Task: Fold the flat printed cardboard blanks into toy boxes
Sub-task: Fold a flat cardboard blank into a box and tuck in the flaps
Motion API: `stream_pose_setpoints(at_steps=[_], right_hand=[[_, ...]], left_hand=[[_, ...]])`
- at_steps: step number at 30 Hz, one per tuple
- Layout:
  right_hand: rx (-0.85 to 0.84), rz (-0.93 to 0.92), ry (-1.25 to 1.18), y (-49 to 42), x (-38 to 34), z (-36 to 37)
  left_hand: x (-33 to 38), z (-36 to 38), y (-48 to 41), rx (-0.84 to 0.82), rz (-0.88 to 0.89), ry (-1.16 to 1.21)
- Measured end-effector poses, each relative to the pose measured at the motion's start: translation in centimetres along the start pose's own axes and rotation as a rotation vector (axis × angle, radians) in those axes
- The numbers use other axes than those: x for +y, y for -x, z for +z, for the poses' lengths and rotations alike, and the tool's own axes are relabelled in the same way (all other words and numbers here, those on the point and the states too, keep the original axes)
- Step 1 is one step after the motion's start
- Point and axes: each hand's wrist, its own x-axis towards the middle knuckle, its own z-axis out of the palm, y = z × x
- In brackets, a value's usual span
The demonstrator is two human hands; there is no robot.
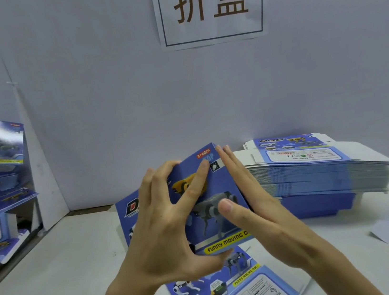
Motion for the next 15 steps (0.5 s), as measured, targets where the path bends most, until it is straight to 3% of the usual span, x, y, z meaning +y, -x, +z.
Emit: stream_pose_setpoints(at_steps=[2, 7, 10, 12, 15], right_hand=[[-0.003, 0.053, -0.102, -0.2, 0.2, -0.1], [0.182, 0.25, -0.287, -1.0, 1.3, -1.0], [0.409, 0.234, -0.256, -1.3, 2.2, -1.2], [0.527, 0.205, -0.374, -1.4, 2.9, -0.8], [0.433, 0.217, -0.63, -1.6, 3.6, 0.5]], left_hand=[[-0.7, 0.0, 0.1, -0.036, 0.027, -0.011], [-1.4, 0.6, 0.3, -0.107, 0.058, -0.041], [-1.8, 1.0, 0.2, -0.004, -0.185, 0.014], [-2.0, 1.0, 0.2, 0.048, -0.516, 0.315], [-2.8, 0.9, 0.0, 0.135, -0.852, 1.003]])
